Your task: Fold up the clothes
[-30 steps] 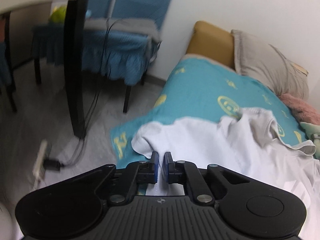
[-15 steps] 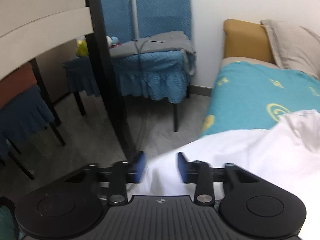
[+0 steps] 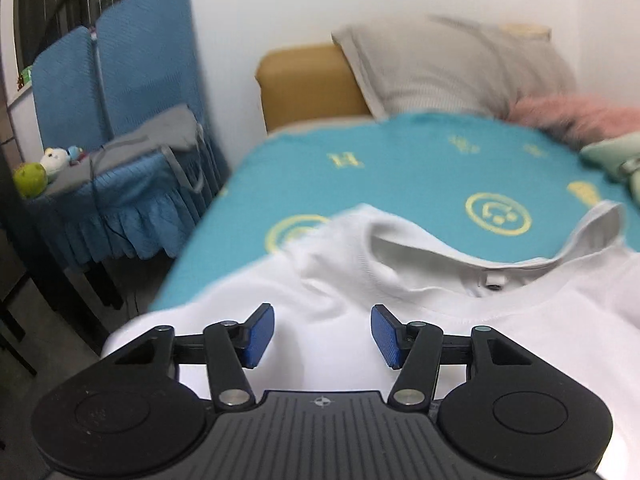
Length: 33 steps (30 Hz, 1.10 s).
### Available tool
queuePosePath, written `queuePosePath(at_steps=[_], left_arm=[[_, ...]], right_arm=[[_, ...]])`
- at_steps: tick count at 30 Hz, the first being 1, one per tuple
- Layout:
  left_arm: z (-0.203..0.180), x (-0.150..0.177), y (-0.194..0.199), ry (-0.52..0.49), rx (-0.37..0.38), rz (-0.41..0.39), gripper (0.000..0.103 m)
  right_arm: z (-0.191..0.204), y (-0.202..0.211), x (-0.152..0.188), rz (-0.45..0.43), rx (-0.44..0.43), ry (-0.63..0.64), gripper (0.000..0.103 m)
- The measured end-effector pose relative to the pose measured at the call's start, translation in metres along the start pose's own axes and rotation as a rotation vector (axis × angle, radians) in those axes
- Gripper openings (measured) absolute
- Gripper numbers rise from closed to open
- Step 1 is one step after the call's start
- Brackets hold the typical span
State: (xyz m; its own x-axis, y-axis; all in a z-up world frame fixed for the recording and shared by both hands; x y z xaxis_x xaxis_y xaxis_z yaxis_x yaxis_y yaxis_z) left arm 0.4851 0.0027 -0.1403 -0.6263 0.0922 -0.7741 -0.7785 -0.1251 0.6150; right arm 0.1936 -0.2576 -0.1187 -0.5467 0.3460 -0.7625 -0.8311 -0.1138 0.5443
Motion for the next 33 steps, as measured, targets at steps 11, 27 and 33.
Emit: queuePosePath(at_steps=[11, 27, 33], left_arm=[[-0.016, -0.029, -0.025, 0.065, -0.025, -0.02, 0.06], [0.01, 0.108, 0.315, 0.037, 0.189, -0.109, 0.075], [0.018, 0.139, 0.38, 0.048, 0.206, -0.136, 0.08]], right_arm=[[-0.008, -0.033, 0.004, -0.05, 0.001, 0.045, 0.088], [0.013, 0.037, -0.013, -0.185, -0.069, 0.036, 0.088], [0.026, 0.079, -0.014, -0.226, -0.089, 0.024, 0.088]])
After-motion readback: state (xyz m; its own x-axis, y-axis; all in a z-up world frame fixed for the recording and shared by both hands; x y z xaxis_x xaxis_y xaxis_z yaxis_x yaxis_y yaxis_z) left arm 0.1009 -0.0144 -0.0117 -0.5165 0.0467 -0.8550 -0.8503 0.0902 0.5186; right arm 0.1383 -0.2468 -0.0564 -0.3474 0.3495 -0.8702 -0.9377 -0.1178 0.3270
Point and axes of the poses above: each gripper's, at about its wrist camera, not at the fingertips, and y roughly against the way its jaws point, z to its left, x to its underside, the point moved 1 cm from there along -y, roughly the way its jaws point, and after that the axes turned 1 degree about -y, right-handed, at the moved point
